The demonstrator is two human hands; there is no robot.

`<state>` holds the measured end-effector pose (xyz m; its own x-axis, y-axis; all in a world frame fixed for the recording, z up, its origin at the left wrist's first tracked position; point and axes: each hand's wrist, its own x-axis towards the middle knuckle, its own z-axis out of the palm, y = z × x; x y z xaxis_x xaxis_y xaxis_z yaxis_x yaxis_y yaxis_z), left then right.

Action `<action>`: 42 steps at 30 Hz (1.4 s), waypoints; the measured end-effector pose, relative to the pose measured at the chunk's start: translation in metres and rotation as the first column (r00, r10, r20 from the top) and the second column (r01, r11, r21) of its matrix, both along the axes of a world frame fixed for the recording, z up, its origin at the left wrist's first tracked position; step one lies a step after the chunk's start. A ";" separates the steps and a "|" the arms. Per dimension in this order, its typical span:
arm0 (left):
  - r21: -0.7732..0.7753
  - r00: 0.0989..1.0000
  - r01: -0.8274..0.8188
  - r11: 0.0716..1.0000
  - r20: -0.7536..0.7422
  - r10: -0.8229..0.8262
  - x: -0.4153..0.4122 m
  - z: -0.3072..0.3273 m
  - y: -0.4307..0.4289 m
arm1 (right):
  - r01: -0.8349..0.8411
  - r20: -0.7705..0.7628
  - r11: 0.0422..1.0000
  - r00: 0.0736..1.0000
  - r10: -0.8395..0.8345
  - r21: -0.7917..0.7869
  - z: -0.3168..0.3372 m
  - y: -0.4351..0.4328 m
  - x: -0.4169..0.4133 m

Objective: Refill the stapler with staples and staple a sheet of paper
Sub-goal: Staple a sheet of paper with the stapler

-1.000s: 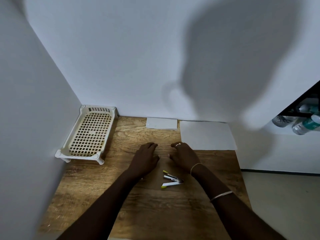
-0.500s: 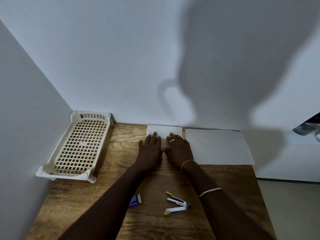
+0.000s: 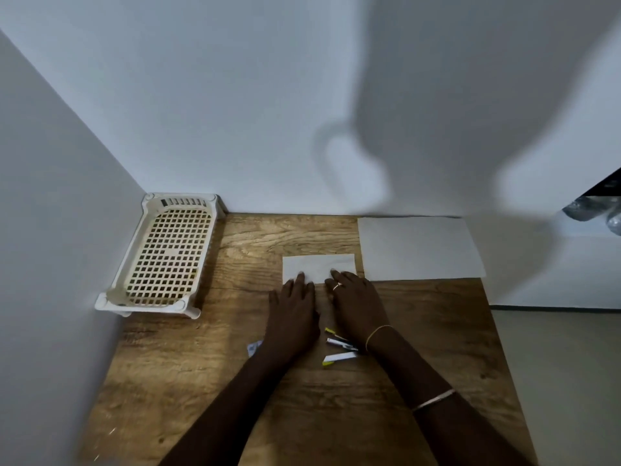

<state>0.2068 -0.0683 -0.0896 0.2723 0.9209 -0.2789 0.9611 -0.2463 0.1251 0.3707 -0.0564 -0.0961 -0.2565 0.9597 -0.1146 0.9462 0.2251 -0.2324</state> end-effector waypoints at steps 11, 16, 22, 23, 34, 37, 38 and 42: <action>0.018 0.985 -0.050 0.999 0.164 0.047 0.000 0.009 -0.032 | -0.020 0.011 0.999 1.000 0.020 0.032 0.004 -0.036 0.003; 0.014 0.757 -0.404 0.915 0.567 0.325 -0.010 0.025 -0.024 | 0.340 -0.393 0.939 0.872 -0.292 0.057 0.017 -0.032 0.002; -0.340 0.344 -0.662 0.668 0.654 0.674 -0.019 0.029 -0.005 | 0.634 -0.535 0.736 0.546 -0.644 -0.238 0.022 -0.019 0.001; -0.380 0.303 -0.663 0.645 0.652 0.695 -0.019 0.029 -0.002 | 0.650 -0.533 0.718 0.527 -0.662 -0.249 0.021 -0.017 0.001; -0.569 0.160 -0.613 0.548 0.590 0.791 -0.023 0.018 0.016 | 0.696 -0.505 0.563 0.323 -0.800 -0.446 0.018 0.000 0.010; -0.545 0.187 -0.630 0.554 0.586 0.789 -0.022 0.016 0.015 | 0.689 -0.518 0.568 0.317 -0.795 -0.450 0.017 0.000 0.014; -0.532 0.200 -0.639 0.556 0.583 0.788 -0.021 0.017 0.015 | 0.686 -0.524 0.573 0.317 -0.791 -0.449 0.017 0.000 0.016; -0.468 0.234 -0.659 0.588 0.616 0.752 -0.020 0.020 0.011 | 0.661 -0.566 0.603 0.313 -0.763 -0.447 0.020 0.000 0.022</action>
<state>0.1869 -0.0569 -0.0694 -0.3444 0.8294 -0.4398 0.2981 0.5408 0.7865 0.3925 -0.0562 -0.0758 0.4762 0.8010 -0.3628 0.2863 -0.5313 -0.7973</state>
